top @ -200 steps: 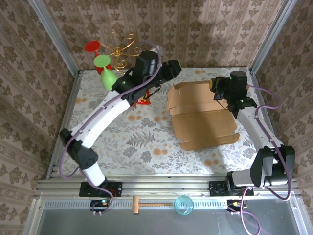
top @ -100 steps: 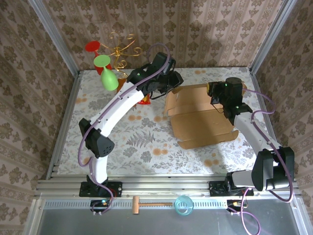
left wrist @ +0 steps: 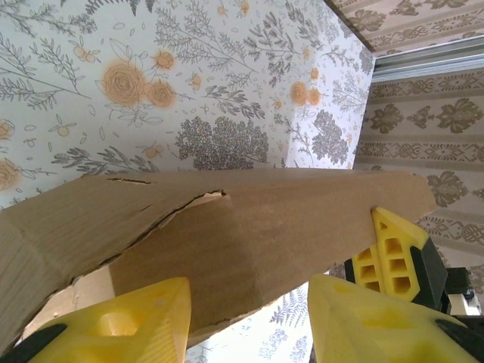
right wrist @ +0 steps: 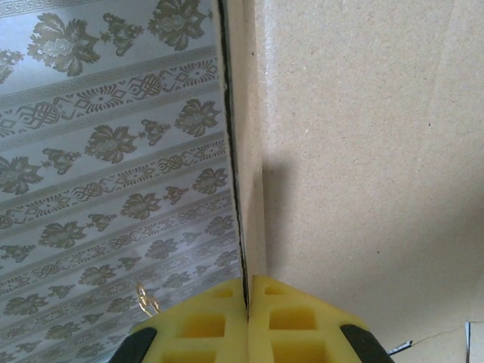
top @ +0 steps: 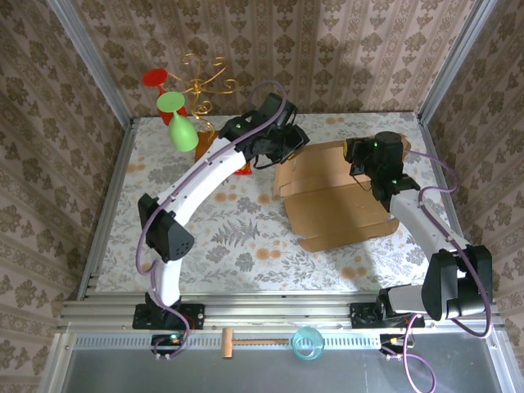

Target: Fold the paper box

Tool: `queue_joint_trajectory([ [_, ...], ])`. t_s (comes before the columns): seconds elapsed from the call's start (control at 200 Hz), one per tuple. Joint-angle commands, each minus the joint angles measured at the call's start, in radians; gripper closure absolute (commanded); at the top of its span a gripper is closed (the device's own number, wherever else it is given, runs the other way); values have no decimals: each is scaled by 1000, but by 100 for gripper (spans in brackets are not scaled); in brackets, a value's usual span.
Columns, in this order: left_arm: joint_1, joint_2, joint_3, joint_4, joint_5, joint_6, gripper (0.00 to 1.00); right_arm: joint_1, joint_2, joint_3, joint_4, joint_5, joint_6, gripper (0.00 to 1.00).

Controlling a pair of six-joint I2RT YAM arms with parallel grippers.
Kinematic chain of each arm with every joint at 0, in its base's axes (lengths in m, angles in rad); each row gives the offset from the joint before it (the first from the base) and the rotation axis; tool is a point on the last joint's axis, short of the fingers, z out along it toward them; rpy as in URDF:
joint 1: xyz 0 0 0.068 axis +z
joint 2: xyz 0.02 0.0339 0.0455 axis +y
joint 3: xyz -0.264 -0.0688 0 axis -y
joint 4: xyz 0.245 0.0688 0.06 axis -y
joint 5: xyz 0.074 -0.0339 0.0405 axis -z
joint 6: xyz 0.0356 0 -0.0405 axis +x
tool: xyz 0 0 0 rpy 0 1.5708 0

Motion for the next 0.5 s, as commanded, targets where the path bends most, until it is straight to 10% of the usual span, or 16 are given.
queue_joint_trajectory([
  [0.0,4,12,-22,21,31,-48,54,9,-28,-12,45,26,21,100],
  [0.495,37,44,-40,72,23,-99,62,47,-47,-35,54,18,40,100],
])
